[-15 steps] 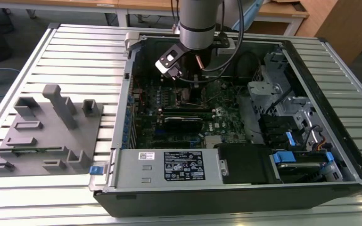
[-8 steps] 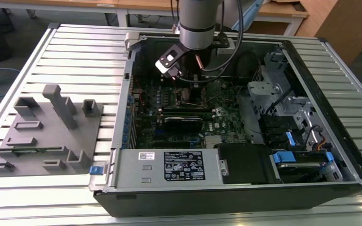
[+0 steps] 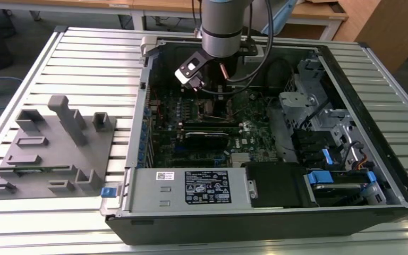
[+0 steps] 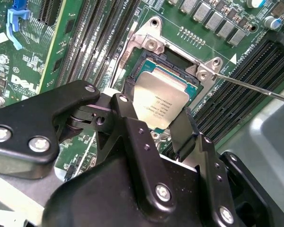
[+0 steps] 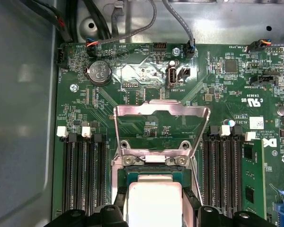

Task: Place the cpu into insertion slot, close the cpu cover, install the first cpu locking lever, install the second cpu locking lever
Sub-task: 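Place the cpu into insertion slot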

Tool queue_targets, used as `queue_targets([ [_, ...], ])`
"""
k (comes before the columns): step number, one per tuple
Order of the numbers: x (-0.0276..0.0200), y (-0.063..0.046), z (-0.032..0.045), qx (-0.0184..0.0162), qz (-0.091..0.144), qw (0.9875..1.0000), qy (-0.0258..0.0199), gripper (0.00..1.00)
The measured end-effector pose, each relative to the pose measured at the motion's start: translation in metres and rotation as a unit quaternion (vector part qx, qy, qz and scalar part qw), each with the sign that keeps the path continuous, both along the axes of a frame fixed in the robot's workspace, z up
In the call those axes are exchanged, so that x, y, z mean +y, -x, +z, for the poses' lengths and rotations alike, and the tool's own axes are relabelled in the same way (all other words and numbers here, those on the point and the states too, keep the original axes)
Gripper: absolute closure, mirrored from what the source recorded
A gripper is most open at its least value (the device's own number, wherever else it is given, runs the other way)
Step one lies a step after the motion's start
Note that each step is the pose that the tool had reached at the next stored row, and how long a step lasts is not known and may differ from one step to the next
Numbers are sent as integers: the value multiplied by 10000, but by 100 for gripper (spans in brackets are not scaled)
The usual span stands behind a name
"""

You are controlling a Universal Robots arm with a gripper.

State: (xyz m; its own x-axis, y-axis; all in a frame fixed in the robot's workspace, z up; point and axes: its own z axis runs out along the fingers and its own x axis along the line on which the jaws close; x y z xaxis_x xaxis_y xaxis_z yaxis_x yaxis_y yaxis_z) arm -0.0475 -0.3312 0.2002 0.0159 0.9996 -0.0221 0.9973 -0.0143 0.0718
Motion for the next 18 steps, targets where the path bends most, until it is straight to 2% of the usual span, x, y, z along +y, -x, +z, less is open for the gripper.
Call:
queue_targets([
  [18, -1, 10, -49, 0, -11, 10000, 12, 46],
])
